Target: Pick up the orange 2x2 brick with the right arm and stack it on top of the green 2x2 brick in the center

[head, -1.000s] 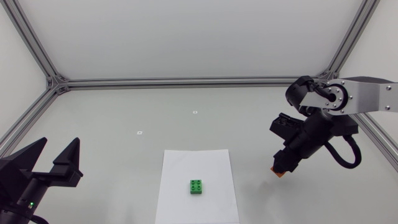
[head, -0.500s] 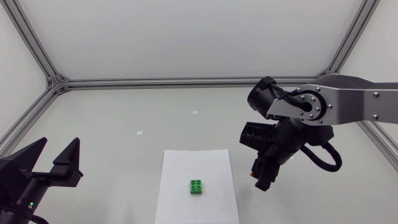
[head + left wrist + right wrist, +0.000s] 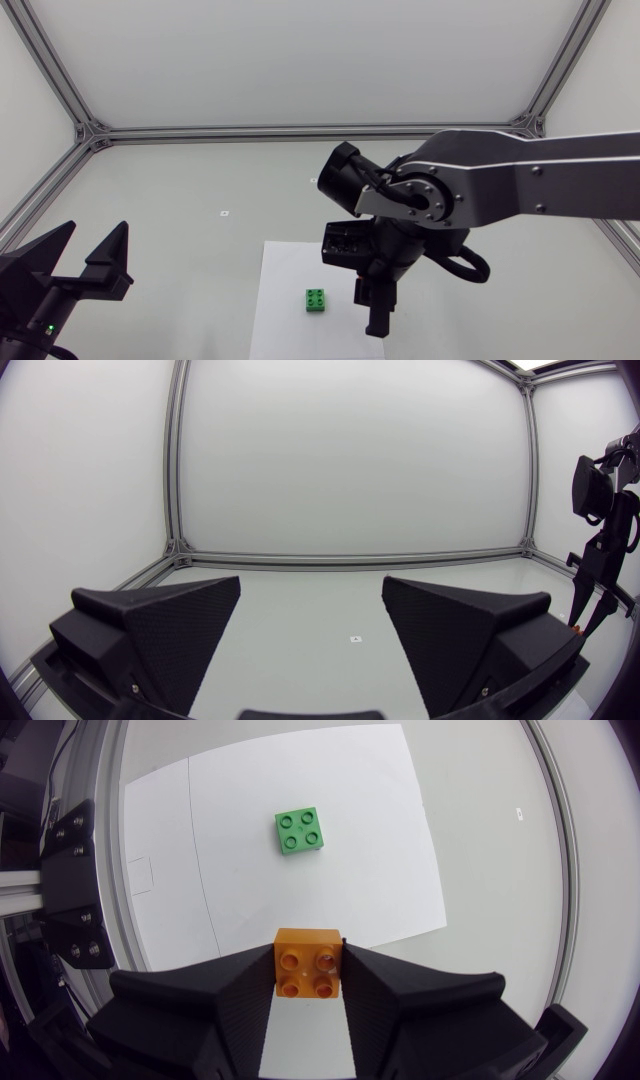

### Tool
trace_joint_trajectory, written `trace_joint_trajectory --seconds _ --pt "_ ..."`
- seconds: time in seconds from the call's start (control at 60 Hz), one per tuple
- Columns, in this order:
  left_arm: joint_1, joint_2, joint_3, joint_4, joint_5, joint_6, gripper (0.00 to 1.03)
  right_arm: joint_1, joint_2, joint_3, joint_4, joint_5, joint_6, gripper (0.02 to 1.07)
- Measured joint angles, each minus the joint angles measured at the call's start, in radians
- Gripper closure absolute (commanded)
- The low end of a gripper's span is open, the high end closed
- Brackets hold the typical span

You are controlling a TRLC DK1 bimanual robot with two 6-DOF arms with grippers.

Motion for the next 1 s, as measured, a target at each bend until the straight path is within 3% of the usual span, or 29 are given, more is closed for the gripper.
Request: trace_joint_trajectory --seconds 1.0 --pt "0.0 0.0 0.0 0.0 0.0 0.0 0.04 0.126 0.311 0.241 0.024 0.026 -0.056 0.99"
